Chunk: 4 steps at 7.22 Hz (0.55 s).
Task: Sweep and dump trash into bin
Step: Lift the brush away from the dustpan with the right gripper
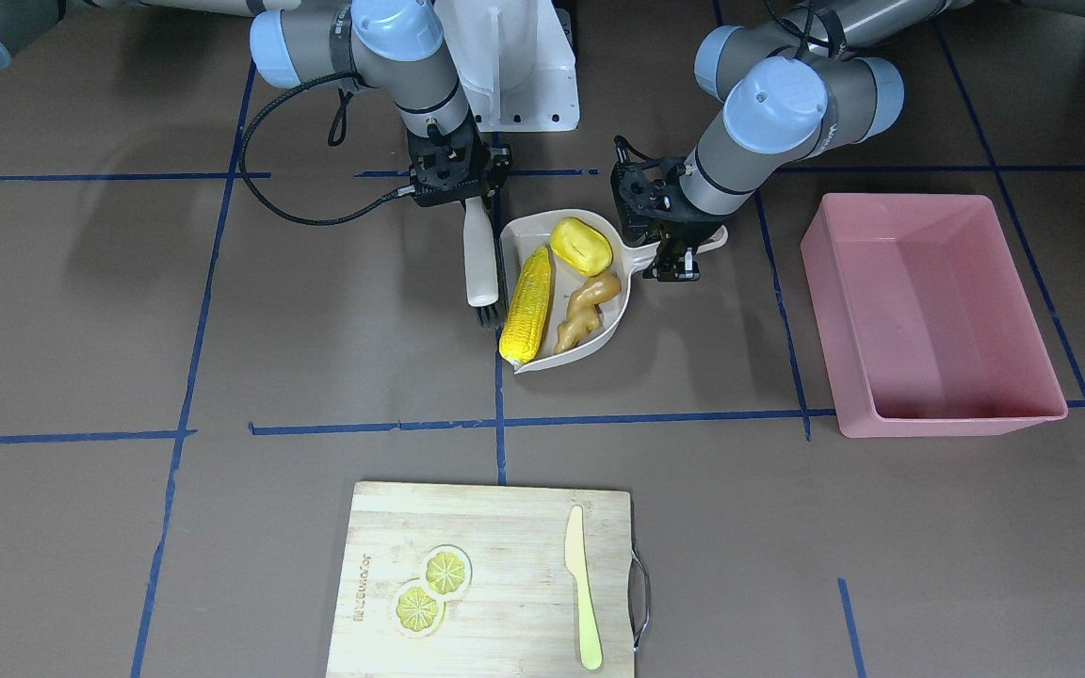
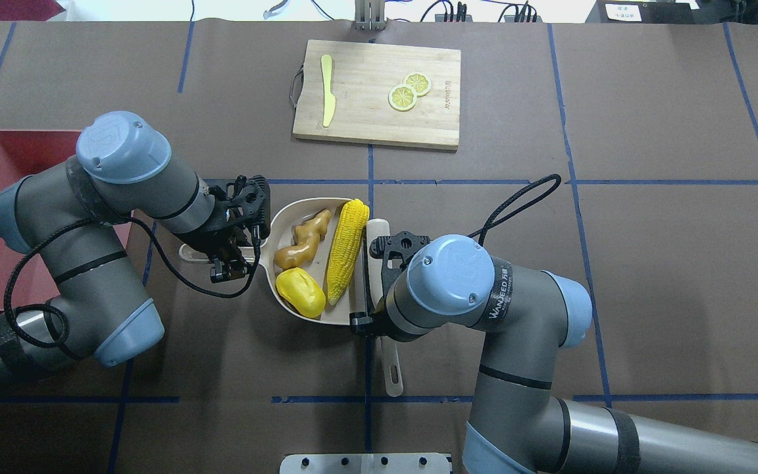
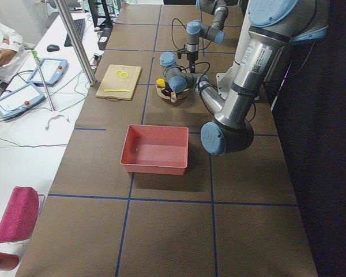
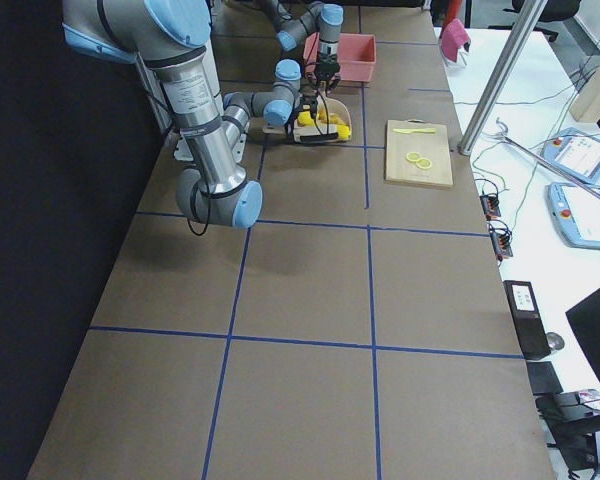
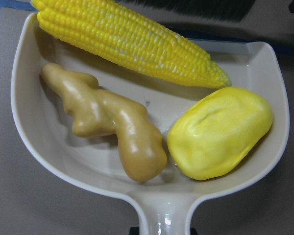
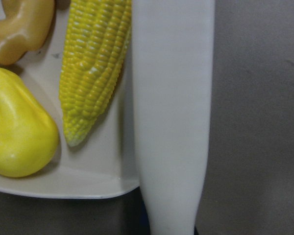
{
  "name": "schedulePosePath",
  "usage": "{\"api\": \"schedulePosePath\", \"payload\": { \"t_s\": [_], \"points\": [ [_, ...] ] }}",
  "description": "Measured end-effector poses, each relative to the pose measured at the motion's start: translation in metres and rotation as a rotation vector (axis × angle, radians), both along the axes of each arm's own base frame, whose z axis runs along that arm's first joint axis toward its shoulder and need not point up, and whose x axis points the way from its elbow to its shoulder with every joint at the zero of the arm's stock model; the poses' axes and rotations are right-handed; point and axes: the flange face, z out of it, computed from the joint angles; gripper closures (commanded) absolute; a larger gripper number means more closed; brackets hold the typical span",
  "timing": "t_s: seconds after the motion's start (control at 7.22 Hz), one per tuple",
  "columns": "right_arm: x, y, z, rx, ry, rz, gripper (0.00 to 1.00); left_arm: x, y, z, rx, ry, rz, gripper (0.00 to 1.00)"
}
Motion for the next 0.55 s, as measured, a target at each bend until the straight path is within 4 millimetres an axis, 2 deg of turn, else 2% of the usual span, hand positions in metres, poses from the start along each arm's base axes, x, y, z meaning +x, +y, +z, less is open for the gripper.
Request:
{"api": "schedulePosePath", "payload": {
  "t_s": [0.28,0.55],
  "points": [
    [0.017,0.005,-0.009,0.0,0.041,-0.012,1.0,0.0,0.0,0.001,-0.001,-0.001,0.0,1.0],
    [0.022,0.006,-0.002,0.003,0.072,-0.018,1.0,-0.002,-0.001,0.001,0.004,0.012,-0.003,1.0]
  ]
}}
